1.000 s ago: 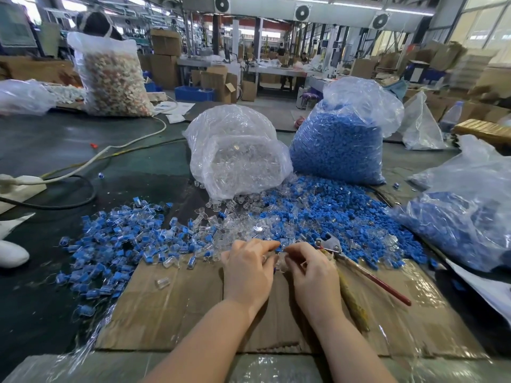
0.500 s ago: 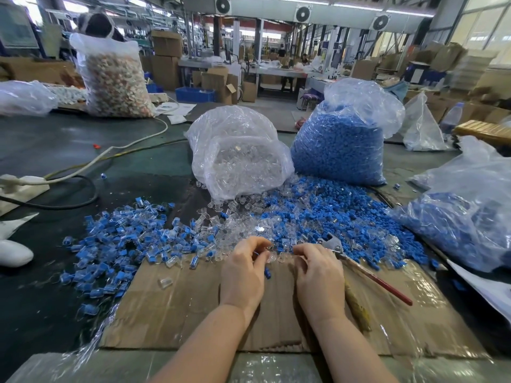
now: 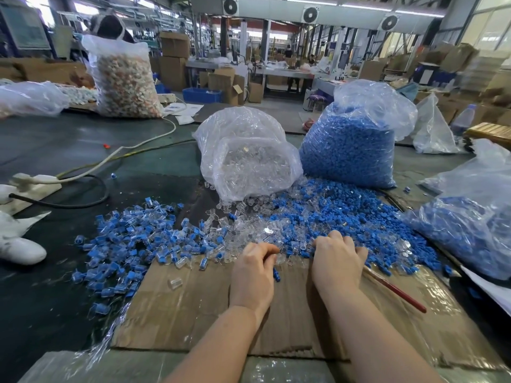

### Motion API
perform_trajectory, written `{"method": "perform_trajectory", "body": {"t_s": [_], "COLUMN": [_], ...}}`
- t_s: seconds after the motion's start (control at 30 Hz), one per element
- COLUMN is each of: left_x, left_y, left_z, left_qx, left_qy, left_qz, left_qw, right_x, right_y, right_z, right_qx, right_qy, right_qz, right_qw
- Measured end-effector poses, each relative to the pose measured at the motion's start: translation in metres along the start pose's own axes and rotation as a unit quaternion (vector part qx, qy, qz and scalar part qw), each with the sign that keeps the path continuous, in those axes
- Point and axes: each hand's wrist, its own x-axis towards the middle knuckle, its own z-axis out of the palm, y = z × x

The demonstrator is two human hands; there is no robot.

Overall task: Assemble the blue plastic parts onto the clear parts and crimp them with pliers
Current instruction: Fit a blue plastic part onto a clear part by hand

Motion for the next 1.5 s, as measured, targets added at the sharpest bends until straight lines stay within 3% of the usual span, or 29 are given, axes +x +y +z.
{"method": "perform_trajectory", "body": {"t_s": [0.33,0.47,0.6,0.73,1.07,1.5], "left_x": [0.001,0.001,0.000,-0.001,-0.002,-0.003], "left_y": [0.000,0.002,0.002,0.002,0.002,0.003], "left_z": [0.000,-0.001,-0.001,-0.002,-0.005,-0.007], "left_qx": [0.003,-0.005,-0.014,-0.022,-0.056,-0.071], "left_qy": [-0.015,-0.014,-0.010,-0.006,-0.037,-0.075], "left_qz": [0.008,-0.001,-0.007,-0.009,-0.006,-0.006], "left_qw": [1.000,1.000,1.000,1.000,0.998,0.995], "right_x": [0.011,0.005,-0.008,-0.027,-0.044,-0.046], "right_y": [-0.003,-0.004,-0.005,-0.002,0.007,0.005], "right_z": [-0.002,-0.002,-0.001,0.004,0.007,0.010], "right_qx": [-0.028,-0.016,0.119,0.266,0.439,0.372], "right_qy": [-0.021,0.023,0.075,0.074,0.075,0.072], "right_qz": [-0.018,-0.020,-0.057,-0.068,-0.042,-0.094], "right_qw": [0.999,0.999,0.988,0.959,0.894,0.921]}}
